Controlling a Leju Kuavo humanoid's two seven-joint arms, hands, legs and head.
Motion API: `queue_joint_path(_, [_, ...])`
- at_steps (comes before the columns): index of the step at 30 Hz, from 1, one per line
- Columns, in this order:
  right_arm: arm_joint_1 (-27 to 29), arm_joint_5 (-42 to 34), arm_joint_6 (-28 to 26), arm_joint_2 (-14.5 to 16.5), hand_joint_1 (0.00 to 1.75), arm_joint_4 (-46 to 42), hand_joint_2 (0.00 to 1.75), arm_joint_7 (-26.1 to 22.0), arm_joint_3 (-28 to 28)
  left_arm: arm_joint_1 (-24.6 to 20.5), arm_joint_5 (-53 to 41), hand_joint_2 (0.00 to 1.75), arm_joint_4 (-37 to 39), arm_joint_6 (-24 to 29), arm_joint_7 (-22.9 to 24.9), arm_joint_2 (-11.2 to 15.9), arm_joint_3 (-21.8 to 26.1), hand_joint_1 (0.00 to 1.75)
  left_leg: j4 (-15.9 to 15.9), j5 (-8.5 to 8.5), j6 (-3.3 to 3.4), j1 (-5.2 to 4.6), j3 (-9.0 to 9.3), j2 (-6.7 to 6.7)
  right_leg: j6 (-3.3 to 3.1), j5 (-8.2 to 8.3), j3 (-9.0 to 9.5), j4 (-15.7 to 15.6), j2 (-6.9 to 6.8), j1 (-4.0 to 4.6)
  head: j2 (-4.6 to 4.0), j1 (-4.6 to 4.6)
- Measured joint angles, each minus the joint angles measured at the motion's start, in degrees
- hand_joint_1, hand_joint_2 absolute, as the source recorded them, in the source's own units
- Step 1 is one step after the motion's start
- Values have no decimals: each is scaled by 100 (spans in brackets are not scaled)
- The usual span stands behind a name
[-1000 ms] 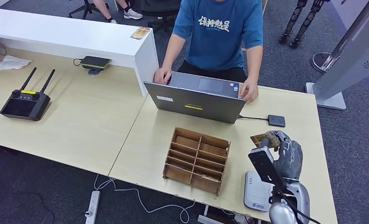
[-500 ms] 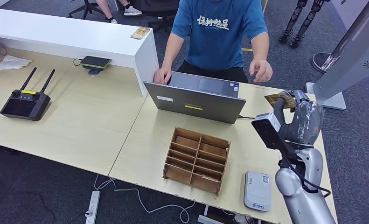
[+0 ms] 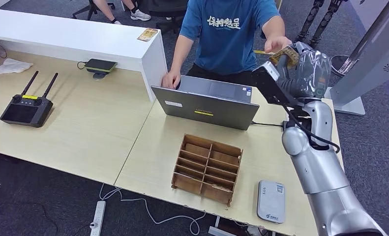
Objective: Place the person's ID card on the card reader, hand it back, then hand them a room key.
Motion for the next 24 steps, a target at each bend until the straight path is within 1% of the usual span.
queue_joint_path(5, [-546,147,65,208,175,636,175,190,82,-20,-160,0,328,152,-38,204,0,0,0,0,0,0,-1,0,0,0,-2,1,0,0,0,1])
queue_joint_path(12, [-1057,711,-106,411,175,1384,175,500,203,-56,-349,0,744,349,-64,434,0,0,0,0,0,0,-1,-1,0,0,-3,1,0,0,0,-1])
queue_joint_path(17, [-1261,943,-218,482,175,1799,175,654,236,-85,-420,0,991,436,-66,555,0,0,0,0,0,-1,-1,-1,0,0,-2,1,-1,0,0,0])
queue_joint_path(24, [-1381,1033,-242,518,175,2115,175,744,238,-93,-449,0,1155,484,-66,629,0,0,0,0,0,-1,0,-1,0,0,-2,0,0,0,0,1])
